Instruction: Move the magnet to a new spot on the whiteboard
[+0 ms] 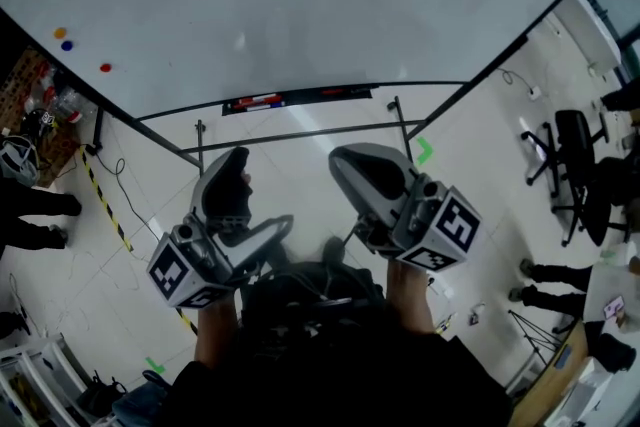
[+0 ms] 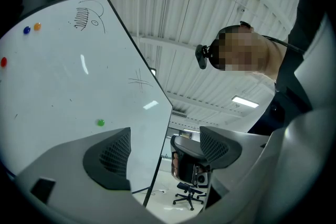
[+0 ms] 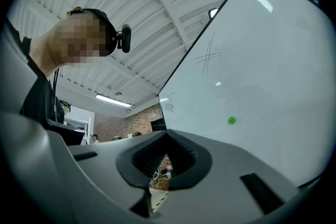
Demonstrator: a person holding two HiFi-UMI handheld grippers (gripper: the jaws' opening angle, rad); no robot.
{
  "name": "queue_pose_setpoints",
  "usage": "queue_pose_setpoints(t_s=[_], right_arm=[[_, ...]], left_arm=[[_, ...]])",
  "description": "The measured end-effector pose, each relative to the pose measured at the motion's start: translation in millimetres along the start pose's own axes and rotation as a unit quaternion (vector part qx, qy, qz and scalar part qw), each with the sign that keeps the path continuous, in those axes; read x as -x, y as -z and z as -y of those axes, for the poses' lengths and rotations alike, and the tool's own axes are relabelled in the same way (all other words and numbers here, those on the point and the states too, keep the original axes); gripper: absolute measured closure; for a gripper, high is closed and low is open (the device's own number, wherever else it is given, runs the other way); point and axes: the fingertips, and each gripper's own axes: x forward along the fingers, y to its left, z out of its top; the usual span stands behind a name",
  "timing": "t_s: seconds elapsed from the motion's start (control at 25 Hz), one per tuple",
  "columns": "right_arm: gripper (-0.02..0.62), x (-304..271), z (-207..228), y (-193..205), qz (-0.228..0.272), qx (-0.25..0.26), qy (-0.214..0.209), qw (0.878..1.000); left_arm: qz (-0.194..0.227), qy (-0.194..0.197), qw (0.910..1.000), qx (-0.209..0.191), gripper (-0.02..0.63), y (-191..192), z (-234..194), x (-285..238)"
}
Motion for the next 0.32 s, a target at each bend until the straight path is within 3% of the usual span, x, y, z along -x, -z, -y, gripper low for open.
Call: queue_pose_setpoints(t_s=[0.32], right_arm=[[0.571, 0.8, -7.0, 1.8, -0.002, -0.009, 0.002, 1.000]], left_arm=[[-0.014, 0.001, 0.9999, 0.007, 0.199, 0.1, 4.7, 3.8]])
